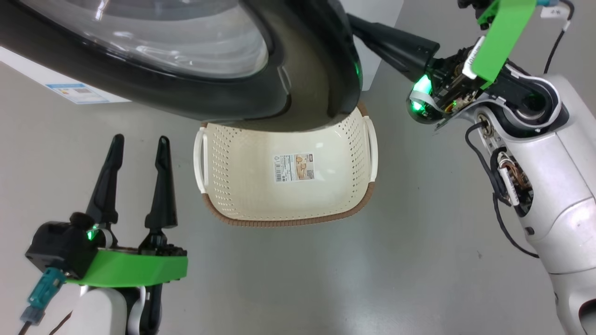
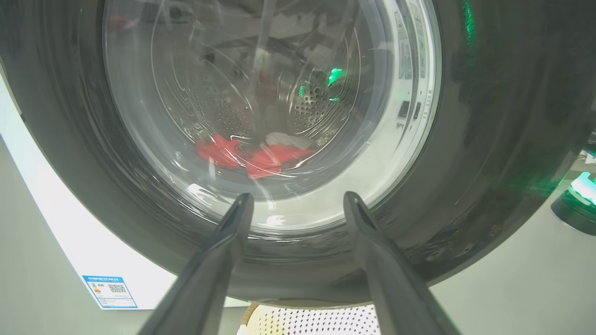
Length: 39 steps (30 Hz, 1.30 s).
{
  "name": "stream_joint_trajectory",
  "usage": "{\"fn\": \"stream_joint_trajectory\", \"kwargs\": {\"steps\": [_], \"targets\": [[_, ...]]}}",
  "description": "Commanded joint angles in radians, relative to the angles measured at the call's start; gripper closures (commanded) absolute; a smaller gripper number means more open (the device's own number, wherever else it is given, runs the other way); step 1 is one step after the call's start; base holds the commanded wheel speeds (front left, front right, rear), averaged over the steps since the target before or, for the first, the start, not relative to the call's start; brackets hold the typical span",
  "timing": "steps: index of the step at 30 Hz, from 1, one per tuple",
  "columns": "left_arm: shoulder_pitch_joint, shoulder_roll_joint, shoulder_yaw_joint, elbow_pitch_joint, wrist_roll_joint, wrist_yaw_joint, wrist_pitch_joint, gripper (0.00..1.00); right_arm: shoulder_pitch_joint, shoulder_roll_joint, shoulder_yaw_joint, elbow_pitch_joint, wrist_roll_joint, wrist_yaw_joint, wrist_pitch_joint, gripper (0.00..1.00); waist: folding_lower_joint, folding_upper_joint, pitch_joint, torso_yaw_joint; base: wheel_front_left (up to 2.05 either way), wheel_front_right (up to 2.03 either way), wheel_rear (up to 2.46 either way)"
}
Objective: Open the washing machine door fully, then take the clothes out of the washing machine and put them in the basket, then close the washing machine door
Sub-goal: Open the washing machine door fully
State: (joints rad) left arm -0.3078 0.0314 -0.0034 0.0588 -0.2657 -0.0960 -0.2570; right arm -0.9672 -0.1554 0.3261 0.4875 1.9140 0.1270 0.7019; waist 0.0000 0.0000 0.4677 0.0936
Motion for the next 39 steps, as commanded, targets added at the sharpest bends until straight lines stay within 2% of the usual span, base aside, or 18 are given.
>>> {"fn": "stream_joint_trajectory", "kwargs": {"steps": [1,15,39], "targets": [[-0.008,0.019,0.03,-0.02,-0.002,0.009,-0.005,0.0,-0.008,0.023,0.011,-0.022,-0.017,0.004,0.017,1.0,0.0,0.0,-0.003,0.0,0.0,0.0,0.0],[0.019,0.019,0.035,-0.006,-0.008,0.017,-0.005,0.0,0.092,0.049,0.015,-0.088,-0.149,0.004,0.097,1.0,0.0,0.0,-0.076,0.027,0.0,0.0,0.0],[0.137,0.019,0.012,0.022,-0.036,0.046,-0.005,0.0,0.309,0.086,0.046,-0.133,-0.243,0.004,0.164,1.0,0.0,0.0,-0.254,0.178,0.0,0.0,0.0]]}}
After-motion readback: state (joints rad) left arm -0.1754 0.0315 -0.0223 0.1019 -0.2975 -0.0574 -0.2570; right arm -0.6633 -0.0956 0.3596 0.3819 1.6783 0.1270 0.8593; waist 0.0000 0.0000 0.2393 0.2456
